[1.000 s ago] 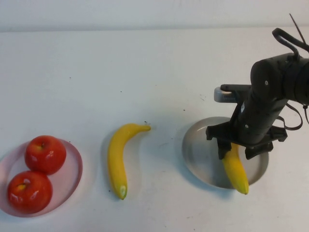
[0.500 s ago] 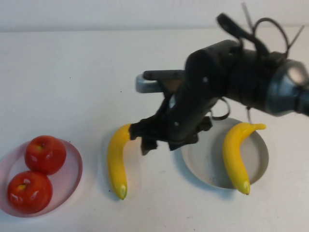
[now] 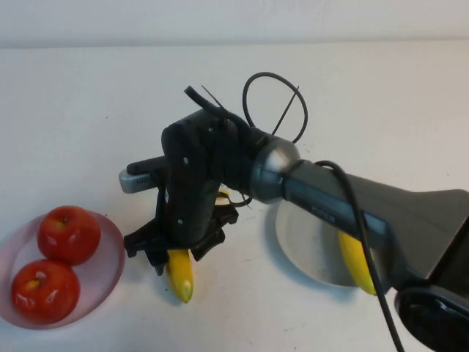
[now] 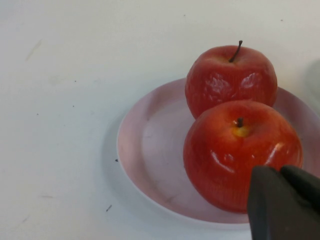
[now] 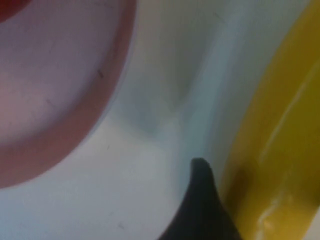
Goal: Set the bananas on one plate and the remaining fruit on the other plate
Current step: Put another type of fruit in the right plate
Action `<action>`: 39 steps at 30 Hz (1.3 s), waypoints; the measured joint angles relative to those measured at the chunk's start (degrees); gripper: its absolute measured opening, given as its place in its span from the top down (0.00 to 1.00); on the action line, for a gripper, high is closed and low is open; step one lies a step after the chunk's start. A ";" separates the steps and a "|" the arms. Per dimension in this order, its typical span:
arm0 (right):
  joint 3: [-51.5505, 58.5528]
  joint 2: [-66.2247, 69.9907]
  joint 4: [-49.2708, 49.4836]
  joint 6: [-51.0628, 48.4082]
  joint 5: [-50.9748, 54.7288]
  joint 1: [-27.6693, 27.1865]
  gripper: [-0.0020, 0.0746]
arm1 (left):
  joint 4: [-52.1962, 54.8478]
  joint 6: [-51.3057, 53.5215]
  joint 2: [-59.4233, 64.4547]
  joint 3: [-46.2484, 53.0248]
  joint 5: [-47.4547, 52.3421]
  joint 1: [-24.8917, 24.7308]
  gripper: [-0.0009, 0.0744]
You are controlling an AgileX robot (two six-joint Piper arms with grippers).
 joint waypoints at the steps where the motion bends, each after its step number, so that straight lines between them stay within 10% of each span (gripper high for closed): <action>1: -1.28 1.18 -0.48 0.00 0.56 0.00 0.38 | 0.00 0.00 0.00 0.00 0.00 0.00 0.99; 19: -3.86 -0.08 -4.14 0.00 1.68 -0.55 0.58 | 0.00 0.00 0.00 0.00 0.00 0.00 0.99; 39: 37.87 -23.33 -4.70 10.51 -11.10 -13.40 0.58 | 0.00 0.00 0.00 0.00 0.00 0.00 0.99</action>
